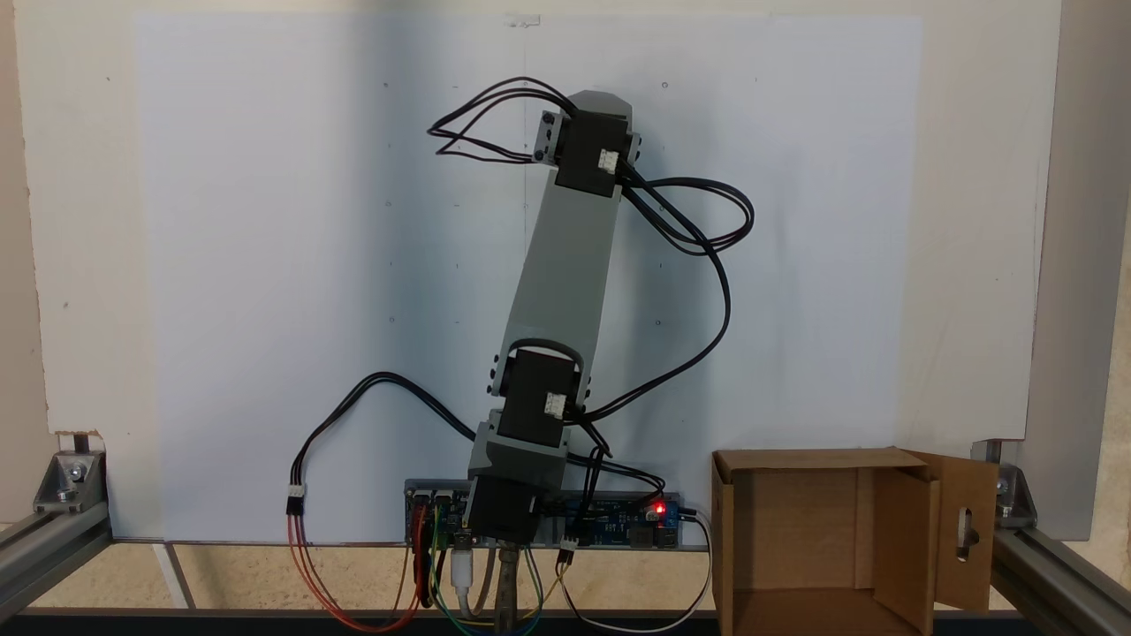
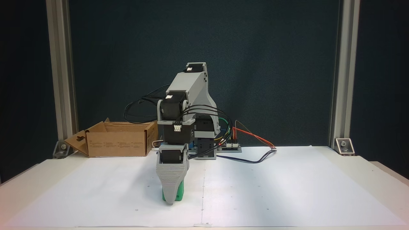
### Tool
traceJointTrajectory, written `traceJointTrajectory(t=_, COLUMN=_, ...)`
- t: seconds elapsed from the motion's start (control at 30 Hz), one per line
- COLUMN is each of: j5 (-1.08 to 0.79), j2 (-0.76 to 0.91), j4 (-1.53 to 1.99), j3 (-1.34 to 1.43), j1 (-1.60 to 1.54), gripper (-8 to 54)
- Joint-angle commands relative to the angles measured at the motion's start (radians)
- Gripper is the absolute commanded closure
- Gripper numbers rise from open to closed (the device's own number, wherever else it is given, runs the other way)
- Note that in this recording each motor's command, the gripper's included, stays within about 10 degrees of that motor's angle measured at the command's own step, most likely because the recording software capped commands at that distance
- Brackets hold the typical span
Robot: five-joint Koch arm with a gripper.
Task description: Grasp a green dice and put it in the bin.
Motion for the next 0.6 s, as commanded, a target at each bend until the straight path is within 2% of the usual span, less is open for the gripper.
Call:
traceJointTrajectory(t=0.0, j5=-0.057, j2=0.015, j4=-0.014, j3=-0.023, j1=-0.014, gripper=11.5)
traceJointTrajectory(t=0.07, j5=-0.055, j2=0.015, j4=-0.031, j3=-0.023, j1=-0.012, gripper=13.7)
traceJointTrajectory(t=0.37, j5=-0.055, j2=0.014, j4=-0.063, j3=-0.023, j1=-0.008, gripper=14.0)
traceJointTrajectory(t=0.53, j5=-0.055, j2=0.014, j4=-0.064, j3=-0.021, j1=-0.008, gripper=32.8)
traceJointTrajectory(t=0.57, j5=-0.055, j2=0.014, j4=-0.064, j3=-0.02, j1=-0.006, gripper=34.1)
